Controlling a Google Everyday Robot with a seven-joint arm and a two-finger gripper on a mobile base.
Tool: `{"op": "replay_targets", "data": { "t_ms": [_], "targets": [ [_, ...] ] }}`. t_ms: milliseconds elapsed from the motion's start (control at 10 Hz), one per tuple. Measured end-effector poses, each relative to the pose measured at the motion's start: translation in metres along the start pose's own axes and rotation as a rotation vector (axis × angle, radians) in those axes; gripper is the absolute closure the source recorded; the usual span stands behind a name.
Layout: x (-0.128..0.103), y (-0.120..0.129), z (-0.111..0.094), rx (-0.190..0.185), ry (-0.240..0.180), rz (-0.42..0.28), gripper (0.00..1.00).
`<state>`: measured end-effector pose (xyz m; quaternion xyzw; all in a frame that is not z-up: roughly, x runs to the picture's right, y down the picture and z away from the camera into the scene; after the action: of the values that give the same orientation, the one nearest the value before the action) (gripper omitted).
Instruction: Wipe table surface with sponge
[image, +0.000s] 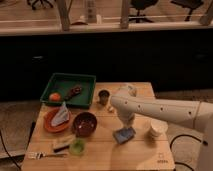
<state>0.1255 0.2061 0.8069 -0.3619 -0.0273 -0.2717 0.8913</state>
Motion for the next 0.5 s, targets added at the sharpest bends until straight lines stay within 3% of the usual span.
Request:
{"op": "replay_targets", "data": {
  "t_ms": [200, 300, 500],
  "targets": [
    [-0.008, -0.019, 0.004, -0.002, -0.011, 0.007, 1.0],
    [-0.023, -0.032, 0.007, -0.009, -0.034, 0.015, 1.0],
    [-0.031, -0.043, 0.014, -0.018, -0.063, 0.03, 1.0]
  ]
}}
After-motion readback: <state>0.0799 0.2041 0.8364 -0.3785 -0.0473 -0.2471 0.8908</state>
